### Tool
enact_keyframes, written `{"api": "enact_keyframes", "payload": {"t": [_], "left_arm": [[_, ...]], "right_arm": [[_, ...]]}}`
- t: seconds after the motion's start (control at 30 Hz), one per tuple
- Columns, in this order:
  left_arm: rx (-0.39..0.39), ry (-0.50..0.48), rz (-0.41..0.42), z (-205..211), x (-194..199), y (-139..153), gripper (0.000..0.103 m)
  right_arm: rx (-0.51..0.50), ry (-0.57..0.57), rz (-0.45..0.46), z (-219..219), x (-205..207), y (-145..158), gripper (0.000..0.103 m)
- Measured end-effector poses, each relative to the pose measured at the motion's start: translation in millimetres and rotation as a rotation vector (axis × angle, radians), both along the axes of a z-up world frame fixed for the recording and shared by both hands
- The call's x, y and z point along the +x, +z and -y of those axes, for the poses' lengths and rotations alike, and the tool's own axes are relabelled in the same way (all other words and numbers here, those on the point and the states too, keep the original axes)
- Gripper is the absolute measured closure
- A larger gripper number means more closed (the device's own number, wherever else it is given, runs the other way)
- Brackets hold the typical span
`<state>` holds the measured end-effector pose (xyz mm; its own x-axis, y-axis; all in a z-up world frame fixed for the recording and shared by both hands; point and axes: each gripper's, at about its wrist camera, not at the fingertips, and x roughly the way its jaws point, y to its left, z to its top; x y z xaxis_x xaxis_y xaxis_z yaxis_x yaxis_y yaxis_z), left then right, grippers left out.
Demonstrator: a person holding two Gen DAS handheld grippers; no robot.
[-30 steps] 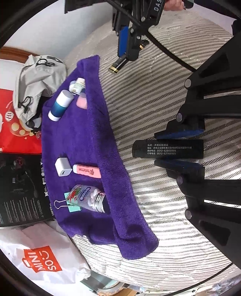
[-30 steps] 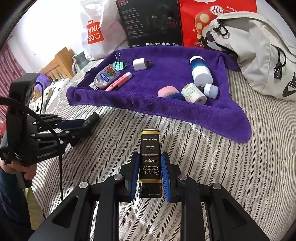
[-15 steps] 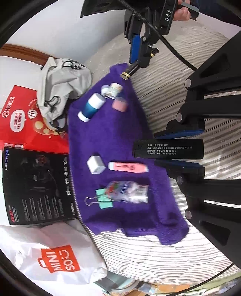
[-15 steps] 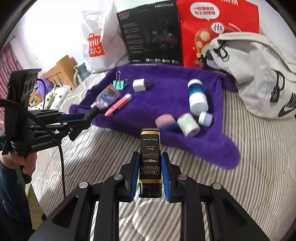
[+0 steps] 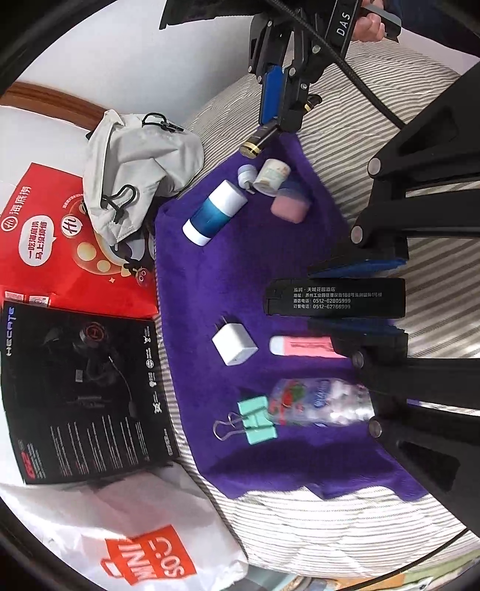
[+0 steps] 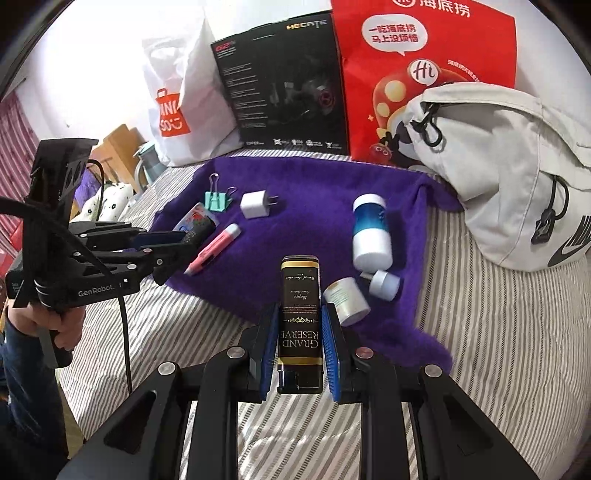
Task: Organize rigid objects
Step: 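Lower the cylinder onto the towel beside the highlighter and open the left gripper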
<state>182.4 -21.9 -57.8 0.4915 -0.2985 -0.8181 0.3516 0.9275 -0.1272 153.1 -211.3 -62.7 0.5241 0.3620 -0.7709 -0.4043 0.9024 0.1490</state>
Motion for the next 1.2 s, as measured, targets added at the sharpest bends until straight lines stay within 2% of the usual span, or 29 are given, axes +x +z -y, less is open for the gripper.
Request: {"api": "enact_keyframes", "payload": {"t": [0.23,0.5,0.6,0.73,0.83,1.0,1.1,1.2], "left_arm": [[0.010,-0.035,-0.041,19.9,27.3,-18.3,0.082],[0.113,-0.057,-0.075,37.0,42.0,-46.1,0.082],[0.120,-0.070,-0.066,39.0,39.5,-47.5,0.081],[0.082,-0.070,-0.077,30.7,36.1,-45.9,0.072],[0.097,-0.030,-0.086,21.9,34.2,-45.6,0.069],[0.099,0.018,-0.051,3.1,21.8,-29.5,0.067],[0.098,0.034,-0.023,-6.3,14.1,-15.8,0.050],[0.114,0.067,0.007,-14.3,9.5,-4.2,0.048]], "right_arm": [[-0.002,-0.023,-0.010,8.5,20.7,-3.8,0.080],[-0.003,-0.026,-0.019,11.2,36.9,-7.1,0.080],[-0.009,-0.021,-0.020,10.0,41.0,-8.8,0.080],[-0.012,-0.012,-0.021,6.1,46.7,-9.7,0.080],[-0.017,0.000,-0.024,1.4,52.1,-10.7,0.080],[-0.032,0.022,-0.023,-9.2,62.5,-13.8,0.080],[-0.038,0.035,-0.028,-18.2,71.4,-17.4,0.080],[-0.058,0.050,-0.042,-31.3,83.0,-24.2,0.080]]}}
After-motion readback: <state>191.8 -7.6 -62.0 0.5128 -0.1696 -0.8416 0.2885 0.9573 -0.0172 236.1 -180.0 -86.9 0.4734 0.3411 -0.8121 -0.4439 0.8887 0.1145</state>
